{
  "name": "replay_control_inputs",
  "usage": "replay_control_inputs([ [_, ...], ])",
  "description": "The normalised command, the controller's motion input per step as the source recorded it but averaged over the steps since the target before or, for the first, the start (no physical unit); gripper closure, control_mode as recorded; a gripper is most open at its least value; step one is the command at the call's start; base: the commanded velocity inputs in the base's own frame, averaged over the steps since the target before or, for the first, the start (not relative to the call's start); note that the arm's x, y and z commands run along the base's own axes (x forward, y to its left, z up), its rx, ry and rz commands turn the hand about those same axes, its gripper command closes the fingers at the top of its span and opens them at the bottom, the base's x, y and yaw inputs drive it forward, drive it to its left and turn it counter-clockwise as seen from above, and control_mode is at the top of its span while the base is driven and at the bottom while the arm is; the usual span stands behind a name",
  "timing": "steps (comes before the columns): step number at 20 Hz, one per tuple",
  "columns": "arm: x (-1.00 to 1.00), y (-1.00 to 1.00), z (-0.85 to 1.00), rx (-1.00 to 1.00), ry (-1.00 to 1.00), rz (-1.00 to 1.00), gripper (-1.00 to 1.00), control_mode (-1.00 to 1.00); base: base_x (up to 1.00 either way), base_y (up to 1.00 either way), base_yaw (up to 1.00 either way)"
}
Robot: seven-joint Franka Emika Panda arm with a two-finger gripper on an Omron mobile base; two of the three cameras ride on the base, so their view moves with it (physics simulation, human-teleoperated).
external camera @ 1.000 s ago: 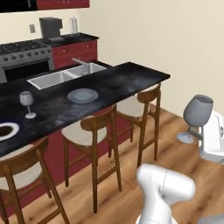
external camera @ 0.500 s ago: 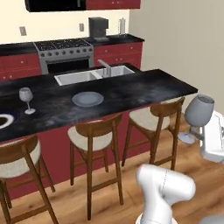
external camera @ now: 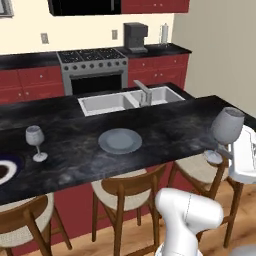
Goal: Retrieve the wine glasses from the counter and place one next to each plate.
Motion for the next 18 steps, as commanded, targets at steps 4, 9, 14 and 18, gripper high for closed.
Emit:
replay_control_inputs([
  [4,0.00,0.00,0.00,0.00,0.00,0.00,1.00,1.00,0.99,-0.13,0.33],
  [9,0.00,0.00,0.00,0.00,0.00,0.00,1.00,1.00,0.86,-0.16,0.43],
  [14,0.00,0.00,0.00,0.00,0.00,0.00,1.00,1.00,1.00,-0.51,0.47],
  [18,0.00,0.00,0.00,0.00,0.00,0.00,1.00,1.00,1.00,-0.73,0.35],
])
